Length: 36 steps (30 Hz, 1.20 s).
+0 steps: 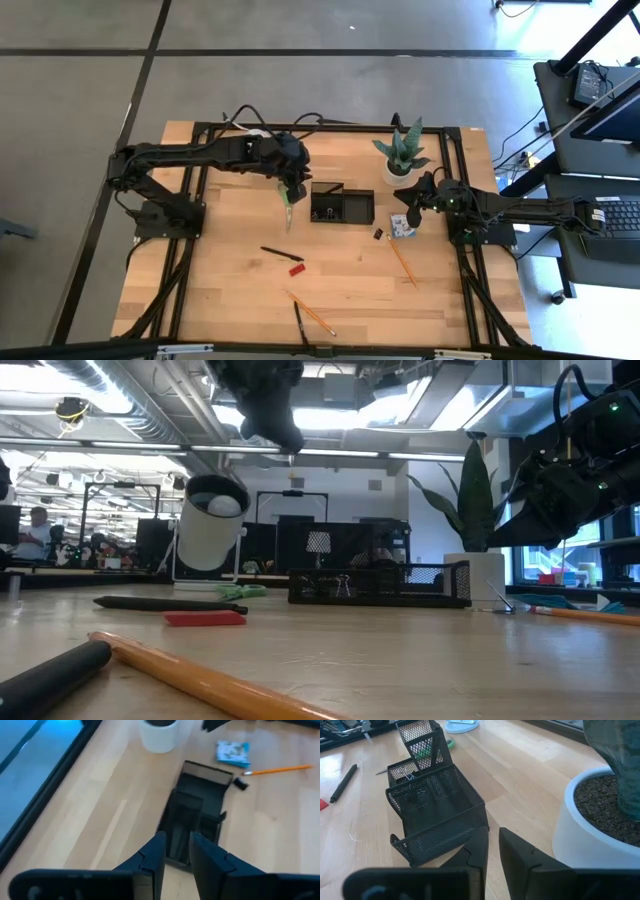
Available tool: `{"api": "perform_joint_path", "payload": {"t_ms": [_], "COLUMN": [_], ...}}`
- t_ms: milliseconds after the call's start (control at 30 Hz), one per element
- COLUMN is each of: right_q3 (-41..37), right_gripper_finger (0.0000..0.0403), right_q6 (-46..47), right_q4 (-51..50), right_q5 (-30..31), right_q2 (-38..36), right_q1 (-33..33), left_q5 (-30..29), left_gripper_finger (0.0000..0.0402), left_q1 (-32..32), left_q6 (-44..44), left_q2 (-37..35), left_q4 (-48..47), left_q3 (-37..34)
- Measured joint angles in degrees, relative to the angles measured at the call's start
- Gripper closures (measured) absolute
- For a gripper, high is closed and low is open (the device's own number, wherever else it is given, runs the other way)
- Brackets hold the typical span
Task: Pick and place office supplies into organizer
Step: Put the green scissors in the desk organizer
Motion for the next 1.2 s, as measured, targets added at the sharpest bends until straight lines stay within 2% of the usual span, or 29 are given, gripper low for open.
{"api": "perform_joint_path", "payload": {"t_ms": [167,500,667,833,967,1033,1200], "right_q3": [0.0,0.0,0.0,0.0,0.0,0.0,0.0], "right_gripper_finger": [0.0352,0.0352,0.0352,0.0352,0.0352,0.0352,0.0352], "right_q6": [0.0,0.1,0.1,0.1,1.1,1.6,1.7], "right_q4": [0.0,0.0,0.0,0.0,0.0,0.0,0.0], "right_q5": [0.0,0.0,0.0,0.0,0.0,0.0,0.0], "right_q2": [0.0,0.0,0.0,0.0,0.0,0.0,0.0], "right_q1": [0.0,0.0,0.0,0.0,0.0,0.0,0.0], "left_q5": [-3.1,-0.9,-2.1,-6.0,-11.0,-11.0,-8.7], "left_gripper_finger": [0.0283,0.0217,0.0212,0.0216,0.0215,0.0215,0.0218], "left_q1": [0.0,-0.2,-0.2,-0.1,-0.1,-0.1,-0.2], "left_q6": [-3.2,-3.1,-0.7,-13.4,-19.5,-21.0,-18.4], "left_q2": [0.0,0.0,0.0,0.0,0.0,0.0,0.0], "left_q4": [-2.6,-3.8,-4.1,-7.4,-12.4,-12.7,-12.1], "left_q3": [0.0,0.0,0.0,0.0,0.0,0.0,0.0]}}
